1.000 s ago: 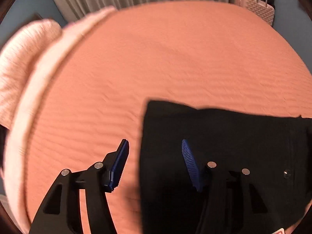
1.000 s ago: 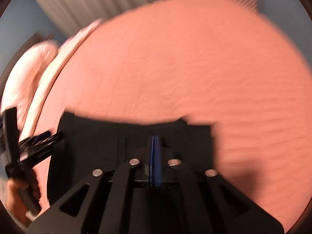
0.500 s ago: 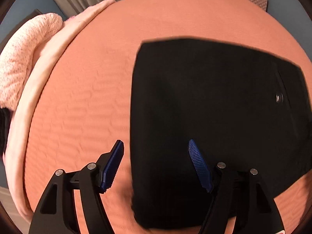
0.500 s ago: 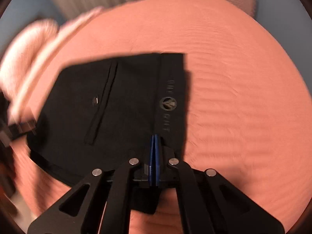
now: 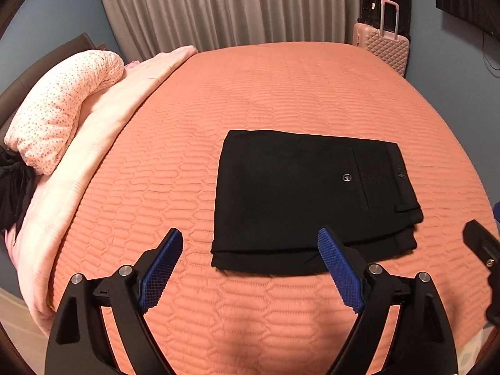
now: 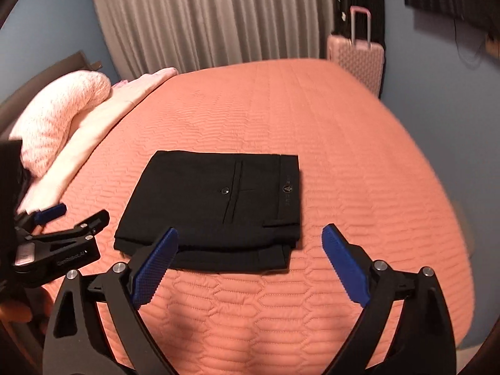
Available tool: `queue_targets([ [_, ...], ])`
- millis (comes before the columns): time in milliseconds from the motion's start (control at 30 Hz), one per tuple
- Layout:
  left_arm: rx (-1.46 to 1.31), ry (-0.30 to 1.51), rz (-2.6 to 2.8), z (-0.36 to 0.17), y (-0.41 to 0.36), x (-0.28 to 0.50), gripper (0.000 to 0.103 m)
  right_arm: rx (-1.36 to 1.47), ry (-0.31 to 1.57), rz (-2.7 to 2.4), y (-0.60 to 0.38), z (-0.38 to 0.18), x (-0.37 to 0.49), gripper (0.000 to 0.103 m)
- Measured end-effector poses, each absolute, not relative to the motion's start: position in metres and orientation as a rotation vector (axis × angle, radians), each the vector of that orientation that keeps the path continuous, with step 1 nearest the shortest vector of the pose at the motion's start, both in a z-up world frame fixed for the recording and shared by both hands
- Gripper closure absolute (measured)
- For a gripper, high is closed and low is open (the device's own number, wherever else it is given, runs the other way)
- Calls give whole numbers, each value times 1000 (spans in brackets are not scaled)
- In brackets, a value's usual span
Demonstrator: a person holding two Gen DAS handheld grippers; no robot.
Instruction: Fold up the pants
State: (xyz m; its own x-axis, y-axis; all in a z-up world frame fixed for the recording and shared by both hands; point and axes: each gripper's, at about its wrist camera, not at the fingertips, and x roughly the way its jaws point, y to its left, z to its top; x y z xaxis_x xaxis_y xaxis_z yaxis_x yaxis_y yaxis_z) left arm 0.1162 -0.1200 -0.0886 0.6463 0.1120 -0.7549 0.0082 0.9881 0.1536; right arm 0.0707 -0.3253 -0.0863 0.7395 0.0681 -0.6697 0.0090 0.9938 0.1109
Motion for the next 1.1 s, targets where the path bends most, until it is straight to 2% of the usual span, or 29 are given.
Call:
queue_targets([
  [133,152,869,66,-79,-125,105,17,133,712,6,-324,-80,65,7],
  [800,147,890,73,-72,-115,65,17,93,726,-55,-309,-62,38,5],
  [1100,137,826,86,-53,-110,48,17,100,686,-35,-307,-49,23,5],
])
